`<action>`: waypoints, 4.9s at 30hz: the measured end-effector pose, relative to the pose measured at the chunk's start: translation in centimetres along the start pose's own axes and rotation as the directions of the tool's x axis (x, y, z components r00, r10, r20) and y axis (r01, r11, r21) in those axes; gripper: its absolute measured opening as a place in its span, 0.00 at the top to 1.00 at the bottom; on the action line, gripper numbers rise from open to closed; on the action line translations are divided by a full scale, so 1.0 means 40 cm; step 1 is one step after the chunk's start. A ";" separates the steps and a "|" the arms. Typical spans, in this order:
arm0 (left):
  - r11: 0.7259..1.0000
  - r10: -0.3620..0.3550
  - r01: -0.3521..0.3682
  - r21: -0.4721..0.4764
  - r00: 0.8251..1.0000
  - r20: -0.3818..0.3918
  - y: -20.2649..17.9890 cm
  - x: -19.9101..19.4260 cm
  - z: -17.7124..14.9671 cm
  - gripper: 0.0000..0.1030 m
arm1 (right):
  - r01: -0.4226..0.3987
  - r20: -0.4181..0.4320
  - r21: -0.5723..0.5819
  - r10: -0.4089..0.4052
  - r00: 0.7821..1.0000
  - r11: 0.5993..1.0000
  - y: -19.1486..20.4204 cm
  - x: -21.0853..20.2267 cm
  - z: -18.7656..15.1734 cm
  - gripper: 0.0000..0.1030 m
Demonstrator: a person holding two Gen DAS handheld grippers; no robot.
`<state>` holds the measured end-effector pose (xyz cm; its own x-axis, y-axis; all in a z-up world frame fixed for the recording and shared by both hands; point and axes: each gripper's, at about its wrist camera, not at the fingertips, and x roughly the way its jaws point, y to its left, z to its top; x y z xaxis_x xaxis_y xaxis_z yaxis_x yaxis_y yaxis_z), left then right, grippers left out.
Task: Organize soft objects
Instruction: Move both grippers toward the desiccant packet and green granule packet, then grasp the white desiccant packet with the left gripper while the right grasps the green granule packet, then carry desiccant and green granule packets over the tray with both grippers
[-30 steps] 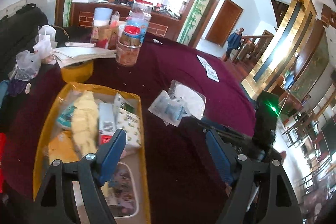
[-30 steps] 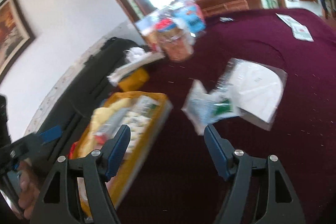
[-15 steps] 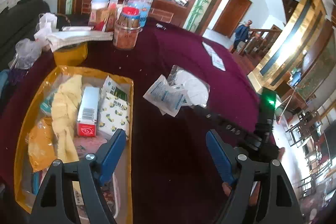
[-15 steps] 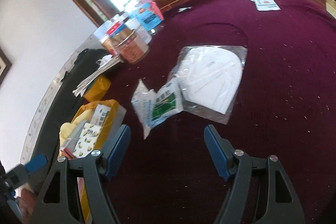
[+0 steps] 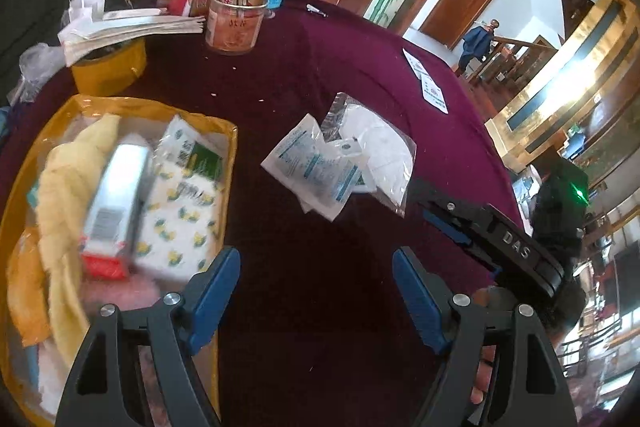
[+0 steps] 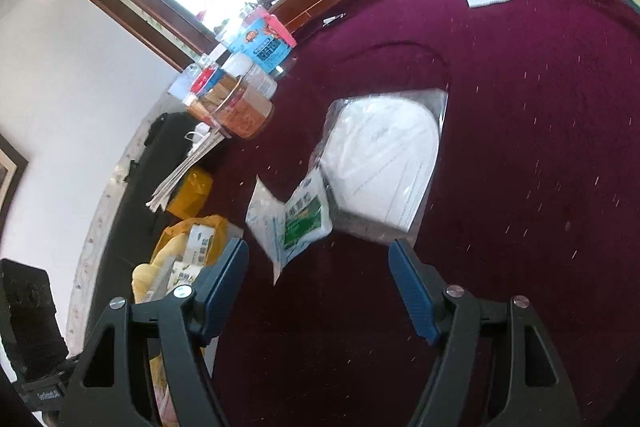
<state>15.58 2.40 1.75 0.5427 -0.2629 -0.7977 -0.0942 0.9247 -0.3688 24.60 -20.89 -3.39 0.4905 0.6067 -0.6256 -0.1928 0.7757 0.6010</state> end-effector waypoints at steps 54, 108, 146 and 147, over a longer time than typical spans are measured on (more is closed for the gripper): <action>0.998 -0.030 0.019 -0.056 0.980 -0.196 0.066 0.043 -0.111 0.69 | 0.016 -0.020 -0.081 -0.018 1.000 0.997 0.016 0.027 -0.037 0.30; 0.977 -0.190 0.187 -0.104 0.981 -0.024 0.113 -0.152 -0.123 0.69 | 0.351 -0.041 -0.481 -0.420 0.906 0.803 0.204 0.265 -0.028 0.54; 0.977 0.062 -0.061 -0.204 0.998 -0.001 0.373 -0.276 -0.143 0.68 | -0.157 -0.184 -0.568 0.062 0.981 0.808 0.483 0.028 -0.369 0.52; 0.977 0.075 -0.075 -0.202 0.997 -0.007 0.377 -0.272 -0.143 0.68 | -0.163 -0.191 -0.576 0.062 0.980 0.801 0.489 0.029 -0.375 0.52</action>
<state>3.48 17.62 2.12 0.5283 -0.1950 -0.8264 -0.3009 0.8671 -0.3969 8.66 -2.41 0.17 0.3064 0.6757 -0.6704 -0.7239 0.6228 0.2969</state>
